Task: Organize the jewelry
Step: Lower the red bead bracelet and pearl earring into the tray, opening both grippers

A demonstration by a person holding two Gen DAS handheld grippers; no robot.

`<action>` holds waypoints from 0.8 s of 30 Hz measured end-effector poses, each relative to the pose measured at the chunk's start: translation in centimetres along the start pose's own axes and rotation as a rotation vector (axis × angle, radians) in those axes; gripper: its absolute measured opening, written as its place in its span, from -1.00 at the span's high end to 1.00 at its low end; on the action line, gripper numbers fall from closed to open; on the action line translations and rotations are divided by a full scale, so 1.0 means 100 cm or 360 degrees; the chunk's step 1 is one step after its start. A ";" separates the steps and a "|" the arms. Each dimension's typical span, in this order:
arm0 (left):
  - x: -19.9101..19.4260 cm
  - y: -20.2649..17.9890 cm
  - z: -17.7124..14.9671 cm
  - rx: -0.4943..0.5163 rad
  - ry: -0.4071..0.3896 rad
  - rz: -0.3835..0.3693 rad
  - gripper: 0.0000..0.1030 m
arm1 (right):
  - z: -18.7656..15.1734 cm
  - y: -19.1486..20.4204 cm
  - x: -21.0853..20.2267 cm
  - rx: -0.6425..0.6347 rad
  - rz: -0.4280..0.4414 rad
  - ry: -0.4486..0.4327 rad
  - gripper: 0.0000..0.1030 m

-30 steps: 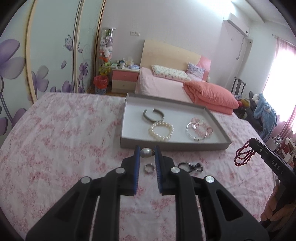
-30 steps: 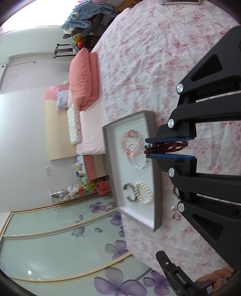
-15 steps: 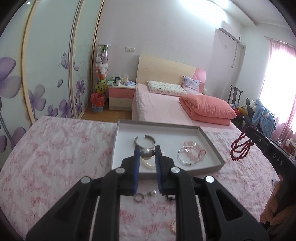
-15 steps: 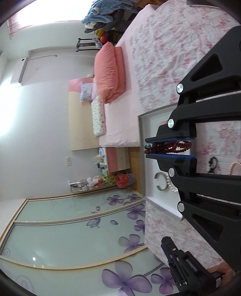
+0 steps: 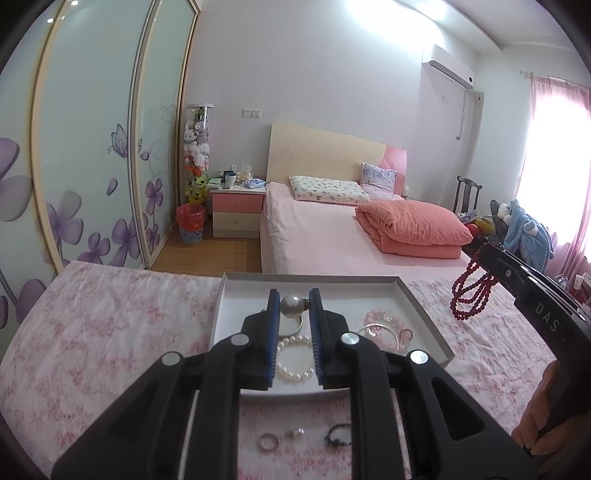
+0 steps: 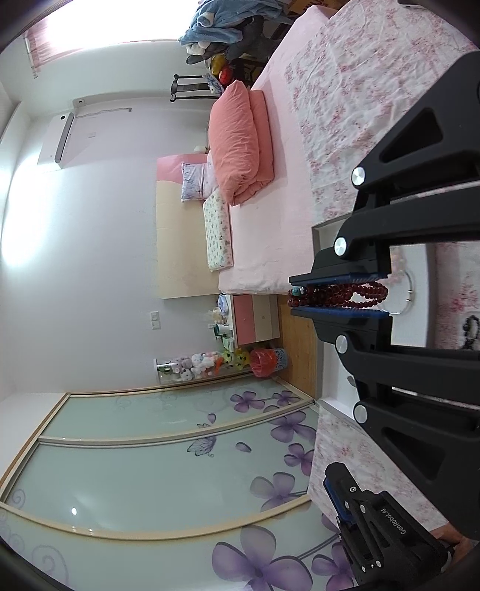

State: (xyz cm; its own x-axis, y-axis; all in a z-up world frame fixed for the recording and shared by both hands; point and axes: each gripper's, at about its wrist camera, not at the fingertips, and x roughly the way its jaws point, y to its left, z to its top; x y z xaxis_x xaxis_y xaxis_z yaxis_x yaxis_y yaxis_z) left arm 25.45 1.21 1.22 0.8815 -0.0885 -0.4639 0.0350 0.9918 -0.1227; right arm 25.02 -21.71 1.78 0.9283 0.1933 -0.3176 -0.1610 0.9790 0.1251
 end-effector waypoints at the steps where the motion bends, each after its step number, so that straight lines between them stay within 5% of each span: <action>1: 0.004 -0.001 0.001 0.0011 -0.0002 0.0005 0.68 | 0.000 0.000 0.004 -0.0006 -0.0005 -0.0006 0.78; 24: 0.088 -0.009 0.002 0.0094 0.0049 0.0035 0.68 | -0.021 0.001 0.086 -0.0013 -0.0050 0.0155 0.71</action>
State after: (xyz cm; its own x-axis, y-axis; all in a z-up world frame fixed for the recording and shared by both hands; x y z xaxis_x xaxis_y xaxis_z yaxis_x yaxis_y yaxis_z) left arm 33.30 -0.41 -2.54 0.8673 -0.0683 -0.4931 0.0441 0.9972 -0.0606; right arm 32.30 -19.79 -2.90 0.8961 0.1673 -0.4111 -0.1351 0.9851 0.1062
